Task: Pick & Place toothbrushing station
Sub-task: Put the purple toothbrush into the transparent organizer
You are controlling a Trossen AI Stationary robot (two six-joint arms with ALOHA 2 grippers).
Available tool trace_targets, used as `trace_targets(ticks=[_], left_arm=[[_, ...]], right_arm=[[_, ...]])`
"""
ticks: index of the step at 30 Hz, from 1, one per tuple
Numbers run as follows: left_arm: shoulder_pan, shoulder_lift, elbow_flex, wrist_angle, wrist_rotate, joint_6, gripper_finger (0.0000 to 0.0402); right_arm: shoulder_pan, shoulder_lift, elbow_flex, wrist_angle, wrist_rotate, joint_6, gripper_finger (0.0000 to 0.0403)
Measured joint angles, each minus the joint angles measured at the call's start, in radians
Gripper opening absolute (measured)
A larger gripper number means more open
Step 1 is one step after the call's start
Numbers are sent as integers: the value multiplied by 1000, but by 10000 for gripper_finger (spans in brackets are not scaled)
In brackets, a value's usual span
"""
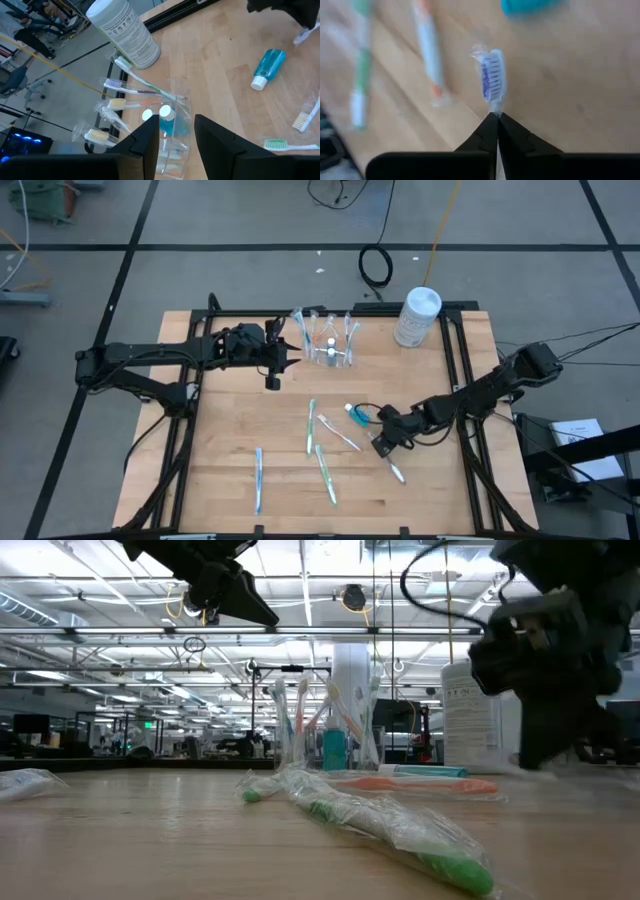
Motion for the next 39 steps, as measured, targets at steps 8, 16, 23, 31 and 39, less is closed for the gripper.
trace_targets(ticks=[8,16,23,31,39], left_arm=[[0,0,0,-27,1,-16,127],[0,0,0,-49,1,-33,127],[0,0,0,-77,0,-106,127],[0,0,0,-77,1,-212,127],[0,14,1,-51,0,-248,127]], right_arm=[[-92,-180,2,16,64,-215,0],[-308,-326,2,139,121,-661,0],[-493,-334,4,575,221,-1203,0],[-613,-228,5,776,218,-1339,0],[-664,-9,4,974,217,-1300,0]])
